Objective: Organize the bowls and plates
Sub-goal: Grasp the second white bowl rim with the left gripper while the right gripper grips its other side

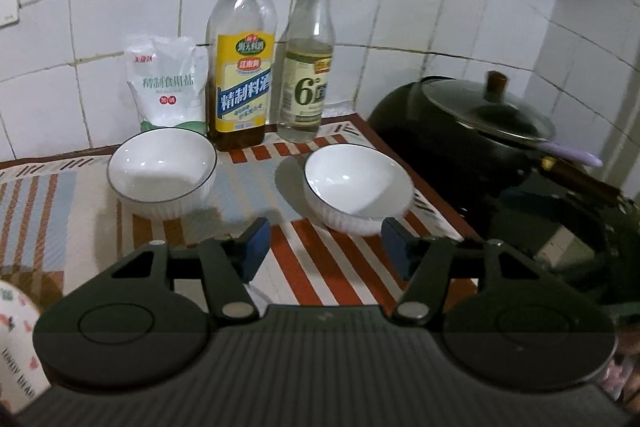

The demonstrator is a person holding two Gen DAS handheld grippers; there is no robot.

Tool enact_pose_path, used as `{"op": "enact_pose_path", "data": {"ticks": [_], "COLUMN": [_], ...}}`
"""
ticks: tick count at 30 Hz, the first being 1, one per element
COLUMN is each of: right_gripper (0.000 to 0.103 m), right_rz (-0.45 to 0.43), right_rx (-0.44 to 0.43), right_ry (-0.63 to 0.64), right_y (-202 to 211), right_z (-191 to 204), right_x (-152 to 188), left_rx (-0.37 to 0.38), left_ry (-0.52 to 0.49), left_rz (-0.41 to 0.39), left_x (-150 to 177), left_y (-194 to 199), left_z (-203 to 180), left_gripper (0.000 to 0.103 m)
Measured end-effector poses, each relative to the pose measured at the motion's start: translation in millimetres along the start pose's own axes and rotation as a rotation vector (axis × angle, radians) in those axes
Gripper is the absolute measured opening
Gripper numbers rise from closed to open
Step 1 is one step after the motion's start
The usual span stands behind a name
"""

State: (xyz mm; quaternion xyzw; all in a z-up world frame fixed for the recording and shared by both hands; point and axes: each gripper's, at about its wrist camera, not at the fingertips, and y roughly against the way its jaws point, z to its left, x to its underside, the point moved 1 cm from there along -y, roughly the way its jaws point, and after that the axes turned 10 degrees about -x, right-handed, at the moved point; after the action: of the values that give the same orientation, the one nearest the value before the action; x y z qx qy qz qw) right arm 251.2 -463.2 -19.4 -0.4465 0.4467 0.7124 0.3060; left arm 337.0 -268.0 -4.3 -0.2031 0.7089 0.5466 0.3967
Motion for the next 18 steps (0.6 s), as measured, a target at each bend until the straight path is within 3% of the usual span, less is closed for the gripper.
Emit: {"op": "enact_pose_path", "data": {"ticks": [4,9,13,18], "right_gripper": [0.1,0.102,0.103,0.103], "right_rz": [0.026,0.093,0.115,0.128], "right_rx": [0.002,0.075,0.099,0.107], "right_ry": [0.079,0.179,0.159,0.116], "right_y": [-22,-53,-73,-94], "right_z": [-5,-6,-19,-38], "right_x": [10,22,26,23], "left_rx": [-0.019,-0.033,-0.024,-0.052], "left_ry": [0.028,0.047,0.097,0.062], "left_rz": [0.043,0.085,0.137,0.154], "left_x": [-12,-23,-28,-30], "left_y": [-32,-69,-93,-113], "left_z": [1,-4,-4,-12], "left_gripper": [0.06,0.055,0.043,0.038]}}
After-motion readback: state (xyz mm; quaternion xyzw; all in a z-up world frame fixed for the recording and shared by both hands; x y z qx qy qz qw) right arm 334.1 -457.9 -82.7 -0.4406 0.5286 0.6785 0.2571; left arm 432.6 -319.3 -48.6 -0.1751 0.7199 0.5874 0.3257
